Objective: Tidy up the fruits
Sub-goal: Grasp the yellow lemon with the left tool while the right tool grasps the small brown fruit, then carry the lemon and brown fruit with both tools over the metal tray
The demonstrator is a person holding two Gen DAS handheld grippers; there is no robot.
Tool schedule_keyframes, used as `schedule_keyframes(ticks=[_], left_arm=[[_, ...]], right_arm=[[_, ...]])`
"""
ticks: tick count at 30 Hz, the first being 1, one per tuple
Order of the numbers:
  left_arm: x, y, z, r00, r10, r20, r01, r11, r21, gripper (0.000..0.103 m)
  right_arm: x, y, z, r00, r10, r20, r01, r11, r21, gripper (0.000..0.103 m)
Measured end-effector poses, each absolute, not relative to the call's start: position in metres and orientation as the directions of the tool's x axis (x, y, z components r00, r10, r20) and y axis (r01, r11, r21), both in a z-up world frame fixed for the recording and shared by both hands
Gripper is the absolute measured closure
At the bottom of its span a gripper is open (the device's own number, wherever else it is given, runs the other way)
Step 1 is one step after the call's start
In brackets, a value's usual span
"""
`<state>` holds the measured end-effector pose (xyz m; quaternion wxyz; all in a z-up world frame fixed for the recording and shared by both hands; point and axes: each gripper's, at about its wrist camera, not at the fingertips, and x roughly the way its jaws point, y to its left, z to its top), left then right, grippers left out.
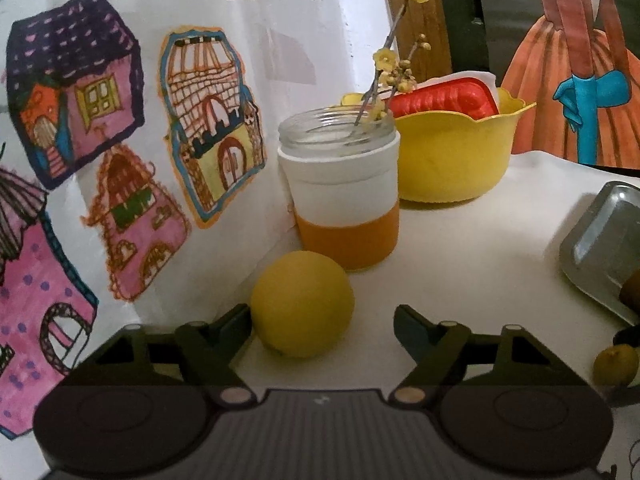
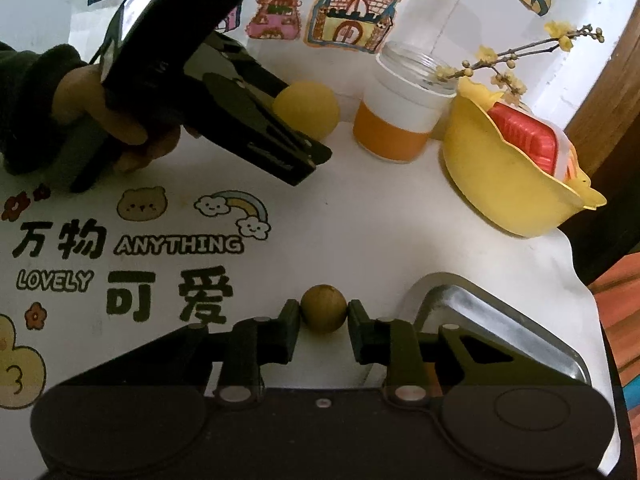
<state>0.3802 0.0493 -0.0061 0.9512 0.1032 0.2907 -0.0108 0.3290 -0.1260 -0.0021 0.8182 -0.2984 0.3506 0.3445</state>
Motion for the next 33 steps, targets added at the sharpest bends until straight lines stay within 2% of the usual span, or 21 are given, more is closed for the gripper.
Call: schedule_keyframes(ticks=[5,11,33], left_arm=[[0.380,0.053,-0.002,0.840,0.054,-0.540,0.063,0.978,0.197,0.042],[0.376,0.056,0.000,0.836,0.044,-0.547,0.065,0.982,0.178,0.043],[0.305,0.032,0.009,0.775,-0.148,-0.614,0.231,0.971,0.056,0.045]], right_arm=[[0.328,-0.122,-0.003,0.507,0.374,-0.776,-0.784,0.574,-0.235,0.075],[0.326,-0.121,-0.004,0.499,0.389,-0.774,-0.793,0.566,-0.226,0.075],[0.299,-0.125,0.000,0.459,0.417,-0.784,-0.820,0.538,-0.194,0.075]])
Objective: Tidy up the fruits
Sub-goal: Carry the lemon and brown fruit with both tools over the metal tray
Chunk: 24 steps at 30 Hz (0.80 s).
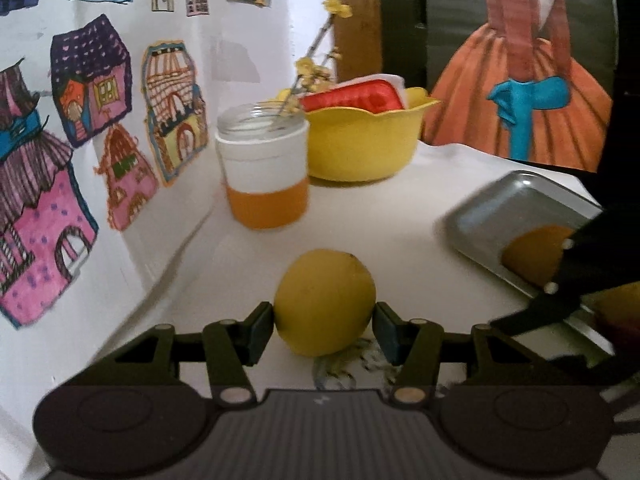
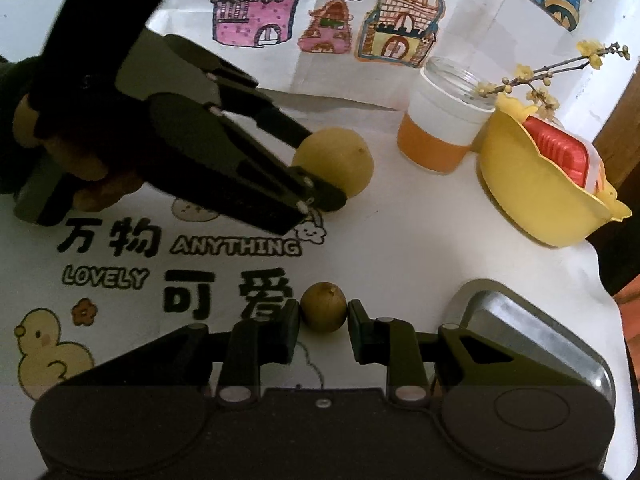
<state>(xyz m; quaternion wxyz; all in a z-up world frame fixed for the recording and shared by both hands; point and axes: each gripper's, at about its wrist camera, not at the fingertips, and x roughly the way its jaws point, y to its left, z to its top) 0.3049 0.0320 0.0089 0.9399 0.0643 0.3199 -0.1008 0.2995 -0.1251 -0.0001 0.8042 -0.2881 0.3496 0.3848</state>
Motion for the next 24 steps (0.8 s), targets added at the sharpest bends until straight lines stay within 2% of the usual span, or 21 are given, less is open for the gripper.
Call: schedule_keyframes(ticks=[8,24], left_arm=[[0.275,0.021,0.013,0.742,-0.216,-0.634,0.301,0.953,0.028,0.045],[0.281,0.010,0.010,0.747,-0.227,-0.625,0.338,0.939,0.063,0.045]], right_arm=[[0.282,-0.133,0.005,0.436,0.419,-0.796,-0.832,0.524,-0.180,0.075],[0.287,-0.129,0.003,0.435,0.438,-0.787,-0.827,0.539,-0.157,0.073]])
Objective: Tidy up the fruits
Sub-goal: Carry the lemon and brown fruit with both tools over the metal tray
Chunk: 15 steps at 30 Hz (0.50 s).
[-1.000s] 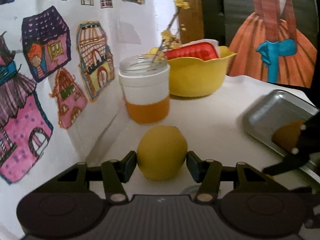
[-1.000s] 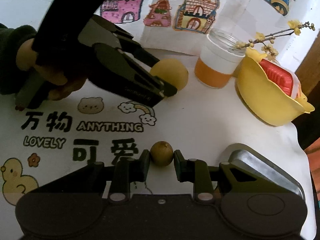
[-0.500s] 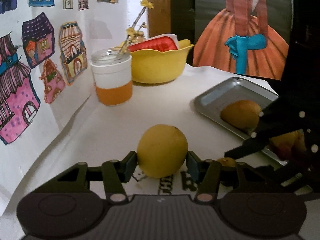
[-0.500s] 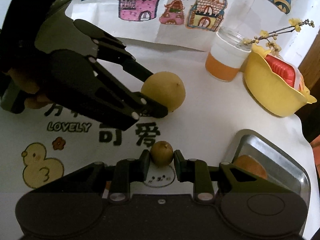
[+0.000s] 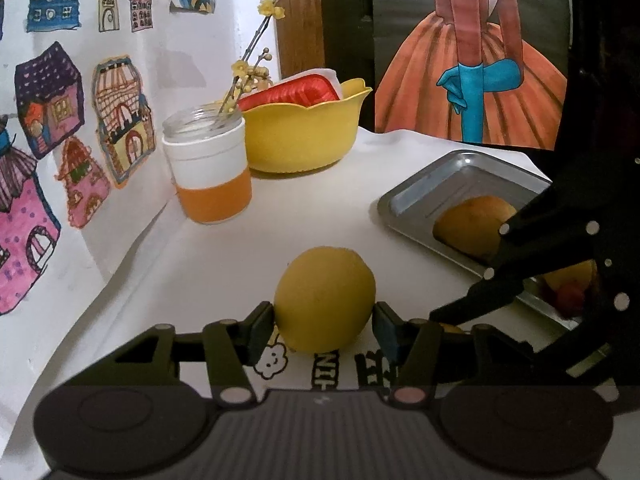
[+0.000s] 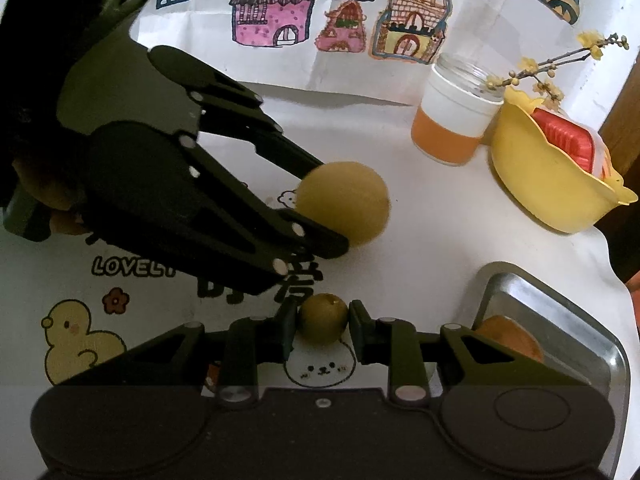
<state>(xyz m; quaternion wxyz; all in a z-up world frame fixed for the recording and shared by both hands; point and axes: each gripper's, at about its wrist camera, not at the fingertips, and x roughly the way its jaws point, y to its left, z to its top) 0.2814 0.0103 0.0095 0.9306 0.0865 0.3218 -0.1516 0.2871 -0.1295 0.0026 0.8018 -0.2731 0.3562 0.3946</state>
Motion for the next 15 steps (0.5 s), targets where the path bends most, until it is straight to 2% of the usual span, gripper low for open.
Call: schedule_keyframes(ticks=[15], left_arm=[[0.256,0.009,0.012,0.744,-0.225,-0.629,0.296,0.955,0.008,0.046]], right_arm=[[0.262,-0.154,0.005,0.461,0.450,-0.765,-0.802,0.581,-0.142,0.074]])
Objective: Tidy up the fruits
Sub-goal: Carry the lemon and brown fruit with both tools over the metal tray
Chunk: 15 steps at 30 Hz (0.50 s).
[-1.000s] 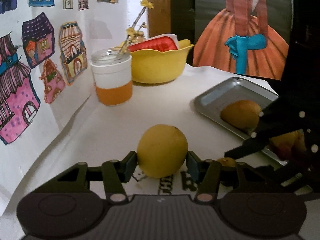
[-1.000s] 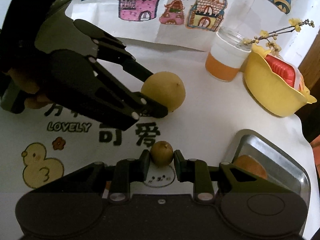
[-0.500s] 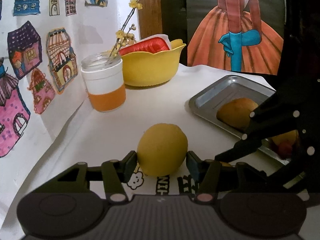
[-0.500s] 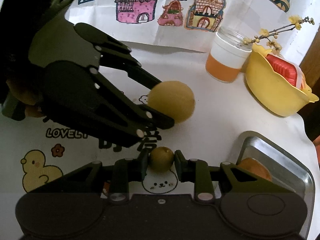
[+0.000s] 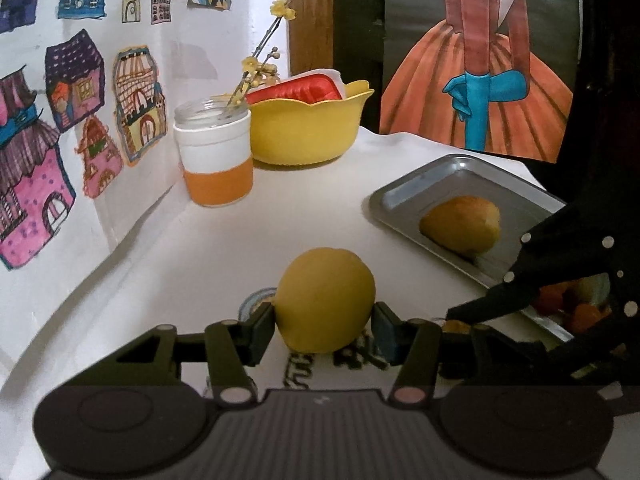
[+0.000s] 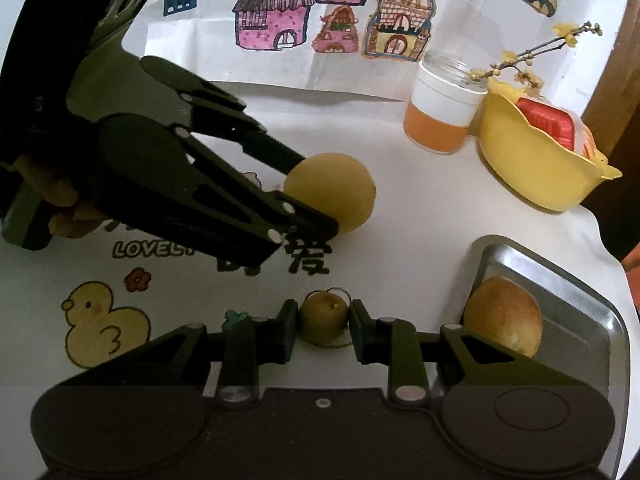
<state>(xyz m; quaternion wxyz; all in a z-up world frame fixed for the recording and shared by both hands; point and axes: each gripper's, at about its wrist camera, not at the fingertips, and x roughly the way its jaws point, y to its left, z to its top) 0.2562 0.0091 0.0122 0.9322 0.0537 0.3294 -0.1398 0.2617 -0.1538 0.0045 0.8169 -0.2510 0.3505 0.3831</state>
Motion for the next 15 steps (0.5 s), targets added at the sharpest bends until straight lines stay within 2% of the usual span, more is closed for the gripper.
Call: schedule_keyframes(ticks=[15], left_arm=[[0.216,-0.012,0.015,0.721,-0.267,-0.639,0.327,0.945,-0.025,0.046]], right_arm=[[0.224,-0.177,0.011,0.487,0.465,-0.739,-0.775,0.621,-0.120,0.074]])
